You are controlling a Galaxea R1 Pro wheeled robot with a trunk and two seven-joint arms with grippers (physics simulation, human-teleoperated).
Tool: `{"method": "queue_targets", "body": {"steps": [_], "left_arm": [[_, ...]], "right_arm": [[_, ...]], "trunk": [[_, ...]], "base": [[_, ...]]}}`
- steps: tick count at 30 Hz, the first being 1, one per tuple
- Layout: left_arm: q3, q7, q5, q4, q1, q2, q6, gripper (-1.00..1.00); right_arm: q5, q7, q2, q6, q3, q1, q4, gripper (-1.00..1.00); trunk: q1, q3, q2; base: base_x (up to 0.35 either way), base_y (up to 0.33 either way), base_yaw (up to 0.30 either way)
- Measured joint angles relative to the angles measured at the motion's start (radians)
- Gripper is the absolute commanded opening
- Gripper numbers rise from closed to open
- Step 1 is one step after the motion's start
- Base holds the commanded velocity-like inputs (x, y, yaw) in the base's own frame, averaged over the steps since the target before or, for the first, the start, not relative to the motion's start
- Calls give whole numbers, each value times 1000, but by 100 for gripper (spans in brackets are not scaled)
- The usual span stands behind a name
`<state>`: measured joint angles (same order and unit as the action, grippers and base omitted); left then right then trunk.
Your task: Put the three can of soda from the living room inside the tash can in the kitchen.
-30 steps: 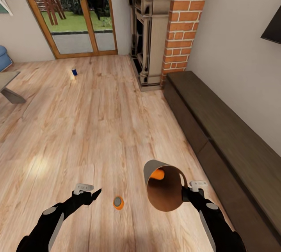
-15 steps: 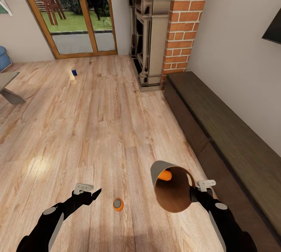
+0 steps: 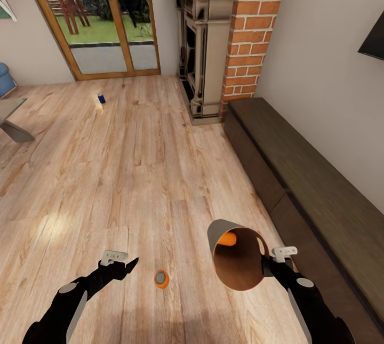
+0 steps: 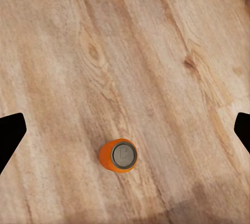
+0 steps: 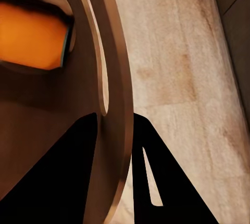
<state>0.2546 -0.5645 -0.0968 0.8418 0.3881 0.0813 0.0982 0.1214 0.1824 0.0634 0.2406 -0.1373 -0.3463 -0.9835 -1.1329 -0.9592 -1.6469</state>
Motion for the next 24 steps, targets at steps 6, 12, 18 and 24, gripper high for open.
{"method": "queue_targets", "body": {"steps": [6,12,18,24], "left_arm": [[0,0,-2,-1,0,0,0,100],[0,0,-3,-1,0,0,0,100],[0,0,-3,0,0,0,0,100],[-1,4,-3,0,0,0,1,100]], "right_arm": [[-2,0,0,0,1,0,0,-100],[-1,0,0,0,1,1,0,-100],[0,-1,-2,0,3,9,0,-100],[-1,-1,-5,0,5,10,0,-100]], "trunk": [[0,0,0],[0,0,0],[0,0,0],[0,0,0]], "base": [[0,0,0],[0,0,0],[0,-7,0],[37,-163,0]]}}
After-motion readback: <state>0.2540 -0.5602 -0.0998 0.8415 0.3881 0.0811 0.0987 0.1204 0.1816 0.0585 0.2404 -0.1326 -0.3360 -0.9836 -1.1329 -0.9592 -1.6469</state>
